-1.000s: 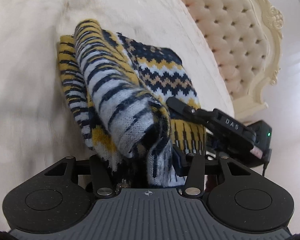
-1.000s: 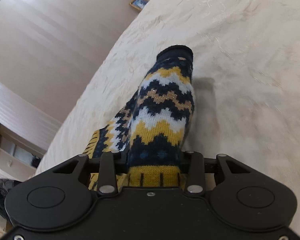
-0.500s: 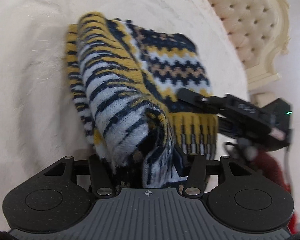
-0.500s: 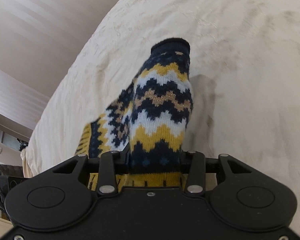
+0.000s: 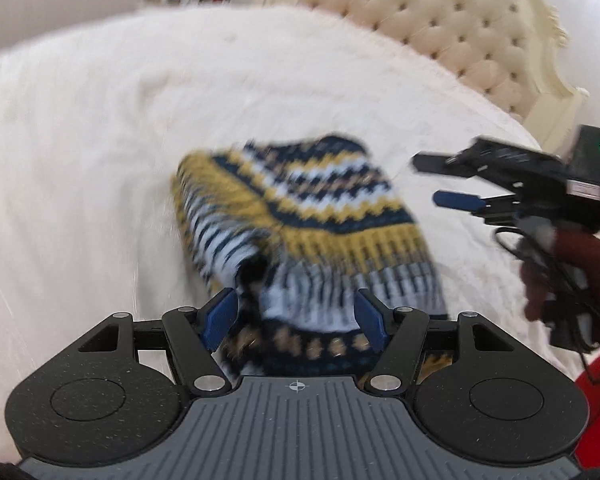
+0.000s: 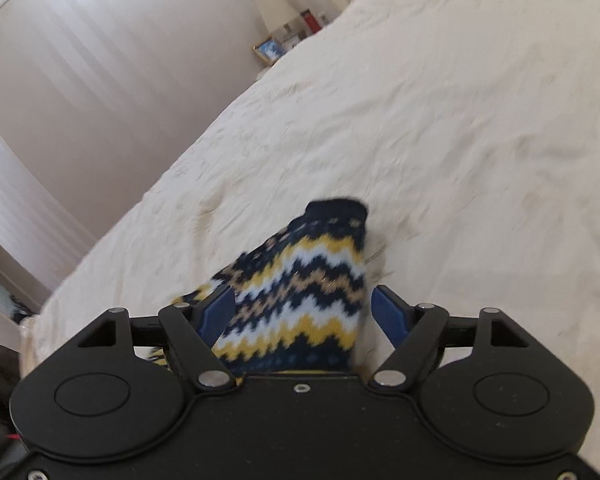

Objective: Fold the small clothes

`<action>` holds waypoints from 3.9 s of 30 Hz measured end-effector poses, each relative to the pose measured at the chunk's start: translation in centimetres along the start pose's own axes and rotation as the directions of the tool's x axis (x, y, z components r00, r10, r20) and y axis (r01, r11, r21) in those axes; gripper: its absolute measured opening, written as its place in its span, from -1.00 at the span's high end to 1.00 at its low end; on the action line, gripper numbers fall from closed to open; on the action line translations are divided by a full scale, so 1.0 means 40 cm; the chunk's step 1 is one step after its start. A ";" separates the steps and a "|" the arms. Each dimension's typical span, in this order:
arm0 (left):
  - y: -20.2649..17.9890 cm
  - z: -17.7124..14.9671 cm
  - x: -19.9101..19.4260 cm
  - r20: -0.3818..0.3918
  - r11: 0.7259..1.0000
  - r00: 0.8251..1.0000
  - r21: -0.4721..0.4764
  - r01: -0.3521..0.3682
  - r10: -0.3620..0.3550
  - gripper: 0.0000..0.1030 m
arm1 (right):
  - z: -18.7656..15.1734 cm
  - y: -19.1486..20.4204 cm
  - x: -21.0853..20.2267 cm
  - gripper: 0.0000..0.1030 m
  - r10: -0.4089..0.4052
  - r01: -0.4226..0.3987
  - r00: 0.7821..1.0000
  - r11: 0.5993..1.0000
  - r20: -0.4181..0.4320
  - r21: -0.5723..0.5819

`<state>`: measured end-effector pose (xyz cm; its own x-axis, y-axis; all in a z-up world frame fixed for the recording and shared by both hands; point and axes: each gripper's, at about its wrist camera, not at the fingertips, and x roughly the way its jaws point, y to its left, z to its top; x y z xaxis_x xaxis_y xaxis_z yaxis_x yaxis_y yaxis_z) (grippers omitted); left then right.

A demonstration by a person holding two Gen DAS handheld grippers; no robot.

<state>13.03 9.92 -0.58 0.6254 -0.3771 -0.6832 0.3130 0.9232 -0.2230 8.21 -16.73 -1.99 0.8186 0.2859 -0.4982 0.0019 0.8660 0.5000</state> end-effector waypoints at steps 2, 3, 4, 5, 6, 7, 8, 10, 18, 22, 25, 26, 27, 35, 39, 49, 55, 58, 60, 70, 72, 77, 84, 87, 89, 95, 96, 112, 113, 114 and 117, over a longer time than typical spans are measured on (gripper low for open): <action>-0.020 0.016 -0.014 0.056 0.999 0.998 0.033 -0.003 0.001 -0.22 | 0.004 0.005 0.006 -0.51 -0.032 0.032 0.999 0.999 0.008 -0.033; -0.029 0.013 -0.023 0.080 0.999 0.997 0.045 -0.008 0.004 -0.22 | 0.003 0.009 0.008 -0.51 -0.038 0.039 0.999 0.998 0.011 -0.039; -0.036 0.026 -0.024 0.107 0.998 0.994 0.053 -0.015 0.009 -0.22 | 0.003 0.008 0.011 -0.51 -0.041 0.041 0.999 0.998 0.015 -0.039; -0.043 0.036 -0.021 0.129 0.998 0.992 0.061 -0.021 0.013 -0.24 | 0.005 0.005 0.011 -0.51 -0.043 0.044 0.999 0.998 0.020 -0.035; -0.044 0.041 -0.021 0.145 0.997 0.989 0.068 -0.028 0.018 -0.27 | 0.006 0.003 0.008 -0.51 -0.047 0.048 0.999 0.998 0.026 -0.034; -0.041 0.055 -0.008 0.153 0.996 0.988 0.076 -0.044 0.032 -0.30 | 0.002 -0.002 0.001 -0.51 -0.052 0.053 0.998 0.998 0.031 -0.037; -0.037 0.064 0.006 0.155 0.995 0.987 0.082 -0.058 0.045 -0.30 | 0.002 -0.005 -0.001 -0.52 -0.062 0.063 0.997 0.997 0.035 -0.045; -0.016 0.073 0.025 0.152 0.992 0.985 0.082 -0.095 0.082 -0.30 | 0.001 -0.008 -0.001 -0.58 -0.081 0.083 0.996 0.995 0.040 -0.061; 0.096 0.080 0.134 0.092 0.969 0.967 0.045 -0.243 0.238 -0.30 | -0.007 -0.017 0.053 -0.60 -0.142 0.141 0.990 0.984 0.000 -0.109; 0.164 0.055 0.165 0.054 0.968 0.967 -0.016 -0.249 0.249 -0.53 | -0.025 -0.016 0.100 -0.62 -0.161 0.151 0.985 0.977 -0.059 -0.152; 0.201 0.059 0.168 0.035 0.970 0.972 -0.090 -0.227 0.230 -0.75 | -0.040 -0.023 0.132 -0.65 -0.187 0.167 0.976 0.972 -0.112 -0.166; 0.207 0.059 0.171 0.032 0.969 0.972 -0.097 -0.227 0.231 -0.82 | -0.047 -0.025 0.140 -0.69 -0.195 0.173 0.974 0.969 -0.117 -0.175; 0.210 0.059 0.173 0.032 0.969 0.973 -0.103 -0.226 0.230 -0.82 | -0.054 -0.023 0.146 -0.73 -0.203 0.178 0.972 0.965 -0.121 -0.191; 0.216 0.053 0.174 0.046 0.970 0.974 -0.116 -0.215 0.221 -0.87 | -0.062 -0.021 0.140 -0.98 -0.218 0.193 0.970 0.960 -0.107 -0.205; 0.205 0.057 0.165 0.063 0.970 0.971 -0.094 -0.226 0.232 -0.87 | -0.045 -0.023 0.108 -0.99 -0.204 0.188 0.976 0.968 -0.079 -0.166; 0.140 0.051 0.099 0.100 0.957 0.952 -0.005 -0.290 0.289 -0.86 | -0.029 0.061 -0.059 -0.99 -0.137 0.157 0.975 0.981 0.174 -0.113; 0.100 0.037 0.035 0.133 0.944 0.936 0.011 -0.329 0.325 -0.86 | -0.061 0.121 -0.134 -0.99 -0.099 0.134 0.958 0.985 0.268 -0.112; 0.083 0.026 0.001 0.148 0.941 0.932 0.023 -0.338 0.331 -0.86 | -0.092 0.149 -0.158 -0.99 -0.111 0.155 0.950 0.979 0.290 -0.130; 0.074 0.018 -0.019 0.149 0.941 0.932 0.027 -0.338 0.331 -0.86 | -0.117 0.172 -0.172 -0.99 -0.130 0.182 0.947 0.971 0.294 -0.154; 0.020 -0.045 -0.086 0.109 0.919 0.921 0.089 -0.384 0.375 -0.86 | -0.246 0.265 -0.240 -0.99 -0.268 0.327 0.928 0.920 0.260 -0.215; 0.022 -0.055 -0.094 0.091 0.925 0.926 0.073 -0.374 0.367 -0.86 | -0.264 0.267 -0.244 -0.98 -0.344 0.389 0.912 0.898 0.224 -0.205; 0.044 -0.077 -0.103 0.015 0.938 0.938 -0.008 -0.348 0.348 -0.85 | -0.273 0.224 -0.265 -0.98 -0.350 0.360 0.931 0.928 0.101 -0.100; 0.037 -0.088 -0.132 -0.037 0.927 0.928 -0.048 -0.372 0.370 -0.84 | -0.309 0.210 -0.291 -0.98 -0.318 0.319 0.948 0.944 0.031 -0.088; 0.021 -0.083 -0.158 -0.040 0.924 0.925 -0.058 -0.379 0.377 -0.84 | -0.312 0.224 -0.301 -0.98 -0.308 0.308 0.951 0.943 0.021 -0.124; 0.006 -0.078 -0.173 -0.038 0.925 0.927 -0.056 -0.375 0.373 -0.85 | -0.317 0.235 -0.304 -0.98 -0.328 0.326 0.945 0.931 0.017 -0.165; -0.043 -0.055 -0.249 -0.057 0.945 0.945 -0.051 -0.324 0.321 -0.84 | -0.322 0.258 -0.350 -0.98 -0.312 0.301 0.949 0.935 -0.033 -0.189; -0.053 -0.052 -0.268 -0.051 0.949 0.950 -0.049 -0.310 0.308 -0.84 | -0.319 0.265 -0.367 -0.98 -0.296 0.283 0.954 0.940 -0.043 -0.189; -0.047 -0.058 -0.211 -0.051 0.925 0.924 0.001 -0.379 0.379 -0.84 | -0.313 0.265 -0.369 -0.98 -0.330 0.332 0.943 0.922 0.045 -0.201; -0.046 -0.060 -0.206 -0.060 0.927 0.925 0.002 -0.375 0.374 -0.84 | -0.314 0.267 -0.365 -0.98 -0.335 0.337 0.941 0.917 0.046 -0.211; -0.047 -0.063 -0.203 -0.067 0.929 0.927 0.002 -0.370 0.370 -0.84 | -0.314 0.270 -0.363 -0.98 -0.337 0.339 0.940 0.915 0.048 -0.217; -0.053 -0.070 -0.193 -0.079 0.933 0.930 0.008 -0.360 0.359 -0.84 | -0.314 0.273 -0.359 -0.98 -0.333 0.334 0.942 0.915 0.045 -0.225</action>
<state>5.53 11.07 3.23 0.6374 -0.0131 -0.7704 0.0730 0.9964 0.0435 -10.73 -6.22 1.72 0.7961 -0.0374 -0.6040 0.1462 0.9804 0.1321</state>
